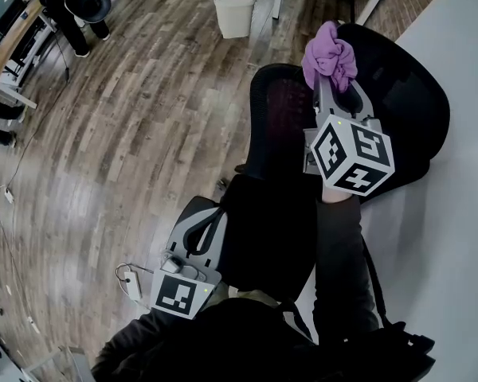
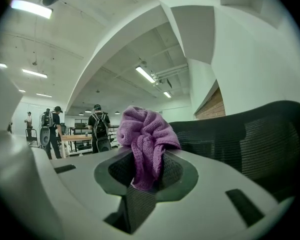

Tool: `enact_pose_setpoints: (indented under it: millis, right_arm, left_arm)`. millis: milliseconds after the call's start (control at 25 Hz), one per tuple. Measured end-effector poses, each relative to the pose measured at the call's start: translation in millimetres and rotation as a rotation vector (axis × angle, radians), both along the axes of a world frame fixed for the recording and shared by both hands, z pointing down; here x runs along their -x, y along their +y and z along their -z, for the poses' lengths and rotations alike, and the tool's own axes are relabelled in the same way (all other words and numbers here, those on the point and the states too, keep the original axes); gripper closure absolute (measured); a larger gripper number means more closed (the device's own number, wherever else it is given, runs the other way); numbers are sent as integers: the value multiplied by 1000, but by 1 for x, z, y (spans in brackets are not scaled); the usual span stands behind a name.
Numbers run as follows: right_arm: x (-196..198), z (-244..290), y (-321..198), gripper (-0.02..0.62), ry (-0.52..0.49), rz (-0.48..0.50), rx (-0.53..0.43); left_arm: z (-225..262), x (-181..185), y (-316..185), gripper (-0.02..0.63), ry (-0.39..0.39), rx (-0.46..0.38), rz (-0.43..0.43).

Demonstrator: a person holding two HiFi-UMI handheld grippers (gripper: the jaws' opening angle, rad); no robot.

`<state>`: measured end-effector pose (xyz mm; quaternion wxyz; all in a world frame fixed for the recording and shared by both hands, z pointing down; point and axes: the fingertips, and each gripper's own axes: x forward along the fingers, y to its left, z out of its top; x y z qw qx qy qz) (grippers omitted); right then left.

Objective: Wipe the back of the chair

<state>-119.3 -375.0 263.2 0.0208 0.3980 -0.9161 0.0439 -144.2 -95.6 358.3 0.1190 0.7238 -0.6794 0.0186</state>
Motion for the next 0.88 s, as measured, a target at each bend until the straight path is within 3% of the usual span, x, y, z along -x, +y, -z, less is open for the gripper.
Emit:
enact_pose_setpoints:
  millis: [880]
  right_arm:
    - [11,-35,11,505,26,20,34]
  left_arm:
    - [-14,3,6,601,-1,45,-5]
